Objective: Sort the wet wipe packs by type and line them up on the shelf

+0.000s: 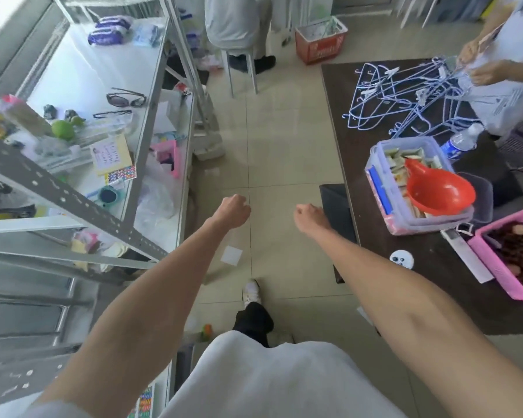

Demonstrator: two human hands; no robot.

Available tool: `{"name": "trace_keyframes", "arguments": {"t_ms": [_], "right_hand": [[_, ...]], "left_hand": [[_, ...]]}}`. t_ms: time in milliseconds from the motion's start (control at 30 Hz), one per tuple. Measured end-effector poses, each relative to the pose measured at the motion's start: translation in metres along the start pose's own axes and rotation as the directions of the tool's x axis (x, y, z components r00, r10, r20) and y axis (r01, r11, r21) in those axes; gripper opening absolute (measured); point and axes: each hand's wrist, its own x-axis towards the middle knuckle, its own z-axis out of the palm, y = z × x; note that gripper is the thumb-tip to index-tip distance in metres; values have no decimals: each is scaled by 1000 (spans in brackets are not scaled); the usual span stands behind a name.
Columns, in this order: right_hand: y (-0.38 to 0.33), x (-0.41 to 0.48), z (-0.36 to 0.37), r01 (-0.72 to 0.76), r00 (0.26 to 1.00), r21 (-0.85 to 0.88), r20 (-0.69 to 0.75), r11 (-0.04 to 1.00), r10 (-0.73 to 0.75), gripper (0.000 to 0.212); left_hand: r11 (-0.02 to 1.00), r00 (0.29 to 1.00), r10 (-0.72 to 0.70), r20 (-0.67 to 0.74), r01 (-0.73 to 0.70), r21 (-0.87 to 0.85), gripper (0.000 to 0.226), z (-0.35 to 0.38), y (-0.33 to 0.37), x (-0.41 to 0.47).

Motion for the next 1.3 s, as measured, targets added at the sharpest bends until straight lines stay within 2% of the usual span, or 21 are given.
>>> {"name": "trace_keyframes", "arguments": {"t_ms": [133,367,667,933,1100,1300], "right_hand": [[-23,57,-13,-8,1000,-13,5,1000,8,31],[-87,176,-48,-34,999,-16,-5,999,34,32],[-161,301,-88,-47,999,-22,-6,999,47,35],[-212,455,-121,37,999,14,39,999,-37,41],[-254,556,-151,100,991,10,86,995,-101,25],[-305,631,-181,150,981,-31,130,988,-145,29]], "left_hand": [[1000,998,-2,66,2,-8,37,-11,-4,60],[999,996,-36,80,36,3,38,-69,-20,180],[998,994,-55,94,59,-39,41,-147,-9,308],[990,988,-124,91,129,-53,48,-205,2,439],[969,972,-227,55,231,-88,43,-259,11,520],[963,970,-235,63,241,-124,45,-298,20,582]]}}
